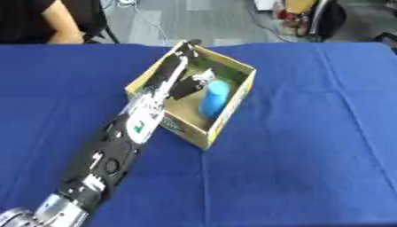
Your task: Pick up objects on the table and place them in the box.
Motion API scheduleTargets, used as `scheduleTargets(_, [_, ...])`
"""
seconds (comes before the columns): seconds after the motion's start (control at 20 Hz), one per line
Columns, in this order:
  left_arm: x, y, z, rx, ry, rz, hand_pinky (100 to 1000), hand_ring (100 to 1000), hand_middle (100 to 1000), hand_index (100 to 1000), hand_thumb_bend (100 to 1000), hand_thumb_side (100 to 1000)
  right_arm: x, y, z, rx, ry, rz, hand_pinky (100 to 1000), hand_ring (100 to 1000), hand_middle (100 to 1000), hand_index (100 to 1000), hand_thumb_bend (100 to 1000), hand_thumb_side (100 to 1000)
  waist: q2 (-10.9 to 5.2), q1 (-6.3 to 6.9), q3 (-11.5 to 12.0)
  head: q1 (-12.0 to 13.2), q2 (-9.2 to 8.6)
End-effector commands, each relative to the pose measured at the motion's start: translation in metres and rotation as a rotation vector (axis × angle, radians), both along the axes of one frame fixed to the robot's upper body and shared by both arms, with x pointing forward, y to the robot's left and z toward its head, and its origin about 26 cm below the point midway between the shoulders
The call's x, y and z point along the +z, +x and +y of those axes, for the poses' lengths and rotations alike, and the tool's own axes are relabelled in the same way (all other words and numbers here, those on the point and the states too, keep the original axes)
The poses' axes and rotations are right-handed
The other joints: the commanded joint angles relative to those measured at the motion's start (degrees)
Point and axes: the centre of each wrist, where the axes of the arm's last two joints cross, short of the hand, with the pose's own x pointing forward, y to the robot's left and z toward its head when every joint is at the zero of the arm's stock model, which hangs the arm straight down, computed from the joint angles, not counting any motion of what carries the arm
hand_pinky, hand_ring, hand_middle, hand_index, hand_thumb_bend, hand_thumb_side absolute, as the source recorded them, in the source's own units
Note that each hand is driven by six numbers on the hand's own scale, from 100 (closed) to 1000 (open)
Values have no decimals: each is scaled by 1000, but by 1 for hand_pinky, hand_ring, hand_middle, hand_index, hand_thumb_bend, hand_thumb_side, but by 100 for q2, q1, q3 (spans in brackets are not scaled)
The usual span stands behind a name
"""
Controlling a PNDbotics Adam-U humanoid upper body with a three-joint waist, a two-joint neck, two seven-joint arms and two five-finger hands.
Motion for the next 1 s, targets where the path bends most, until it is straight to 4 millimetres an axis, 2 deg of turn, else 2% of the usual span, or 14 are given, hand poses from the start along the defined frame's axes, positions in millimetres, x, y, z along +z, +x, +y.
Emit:
scheduleTargets(0.05, [21,4,-1,-2,-11,-71,912,874,1000,794,972,932,10,-1,0,8,-21,-28,835,738,866,949,100,855,-64,-28,11,62,-80])
scheduleTargets(0.6, [23,3,0,3,11,-99,932,884,1000,807,1000,886,10,-1,0,4,-22,-28,835,738,866,949,100,856,-62,-28,27,61,-84])
scheduleTargets(0.75, [35,-1,4,-35,-12,-159,967,904,1000,832,1000,764,10,-1,0,3,-24,-27,835,738,865,949,100,856,-57,-18,37,33,-85])
scheduleTargets(0.85, [52,-10,10,-96,-46,-240,979,912,1000,847,1000,682,10,-1,-1,-1,-26,-28,835,738,865,949,100,856,-49,-5,51,-14,-81])
scheduleTargets(1.0, [81,-34,37,-157,-150,-342,971,913,1000,888,1000,541,11,-2,-2,-9,-28,-32,835,738,865,949,100,856,-32,12,102,-119,-81])
